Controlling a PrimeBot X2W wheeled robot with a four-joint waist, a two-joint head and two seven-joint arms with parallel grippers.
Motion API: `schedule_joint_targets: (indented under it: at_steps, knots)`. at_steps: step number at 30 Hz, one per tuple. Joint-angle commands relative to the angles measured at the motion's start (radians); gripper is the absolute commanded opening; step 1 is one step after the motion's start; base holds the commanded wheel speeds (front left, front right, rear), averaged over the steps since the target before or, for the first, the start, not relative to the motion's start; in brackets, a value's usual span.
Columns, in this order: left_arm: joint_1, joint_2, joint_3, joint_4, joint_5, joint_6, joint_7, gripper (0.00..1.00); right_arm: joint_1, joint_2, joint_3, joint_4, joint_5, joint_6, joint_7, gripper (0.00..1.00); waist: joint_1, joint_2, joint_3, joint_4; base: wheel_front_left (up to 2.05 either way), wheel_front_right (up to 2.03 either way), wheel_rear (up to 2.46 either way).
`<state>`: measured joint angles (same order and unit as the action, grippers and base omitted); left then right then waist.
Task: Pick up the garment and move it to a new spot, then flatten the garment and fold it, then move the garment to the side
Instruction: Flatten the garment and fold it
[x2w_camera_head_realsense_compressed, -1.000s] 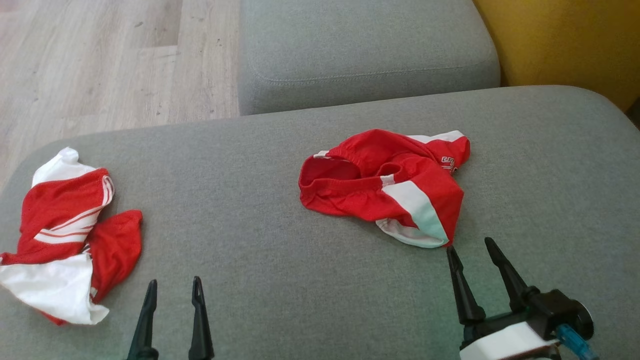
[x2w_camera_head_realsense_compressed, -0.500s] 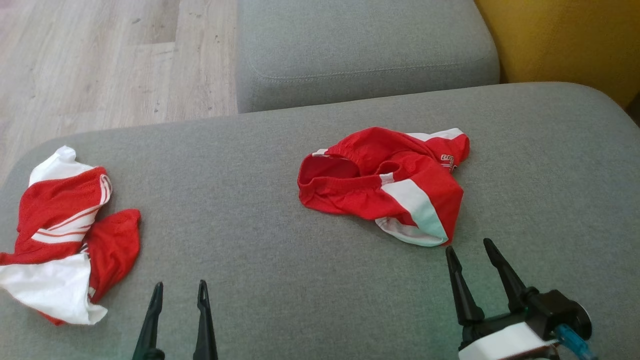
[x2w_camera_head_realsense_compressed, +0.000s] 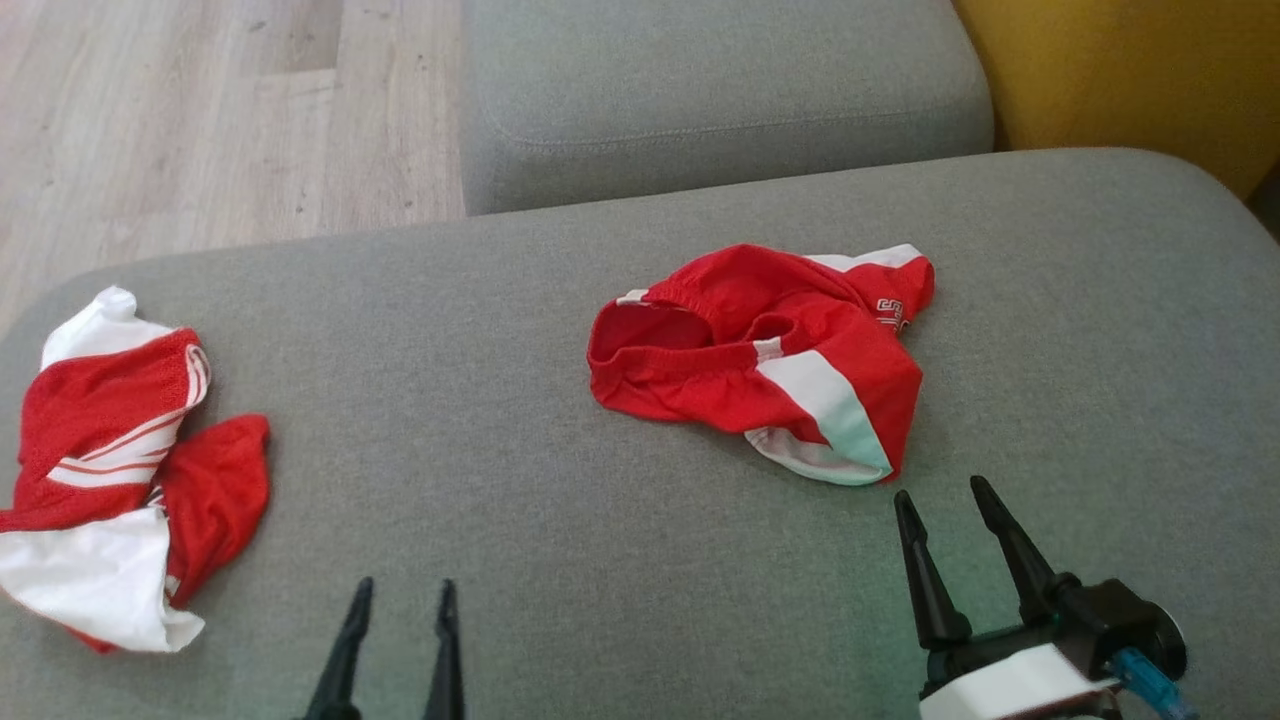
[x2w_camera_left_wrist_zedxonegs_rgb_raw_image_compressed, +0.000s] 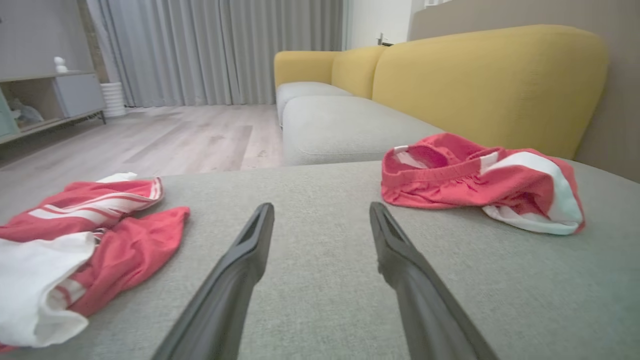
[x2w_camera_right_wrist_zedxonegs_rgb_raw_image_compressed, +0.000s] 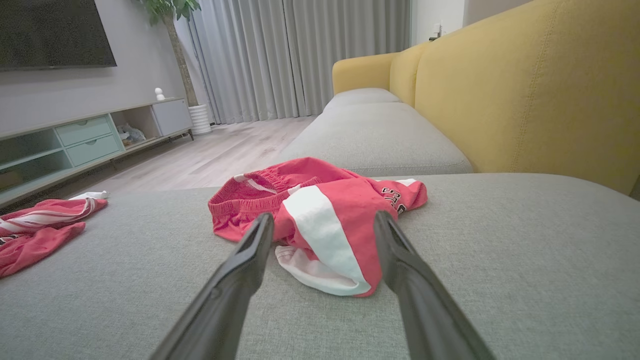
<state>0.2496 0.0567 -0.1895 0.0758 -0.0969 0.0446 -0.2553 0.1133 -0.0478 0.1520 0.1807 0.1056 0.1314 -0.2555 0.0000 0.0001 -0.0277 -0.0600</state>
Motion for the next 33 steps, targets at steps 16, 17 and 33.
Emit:
schedule_joint_targets:
  at_steps: [16,17,33]
  knots:
    - [-0.648,0.066,-0.226,0.229,0.100,-0.173,0.006,1.00,-0.166,-0.002,0.033,-0.062,0.006,-0.001,-0.006,1.00,0.0000,-0.0001,0.249,-0.102,0.00,0.00,0.00]
    - [-0.689,0.060,-0.248,0.257,0.100,-0.174,0.009,1.00,-0.174,-0.002,0.032,-0.063,0.006,-0.001,-0.006,1.00,0.0000,-0.0001,0.264,-0.110,0.00,0.00,0.00]
    - [-1.032,0.035,-0.429,0.615,0.108,-0.175,0.011,1.00,-0.226,-0.002,0.038,-0.074,0.027,-0.001,-0.006,1.00,0.0000,-0.0001,0.376,-0.207,0.00,0.00,0.00]
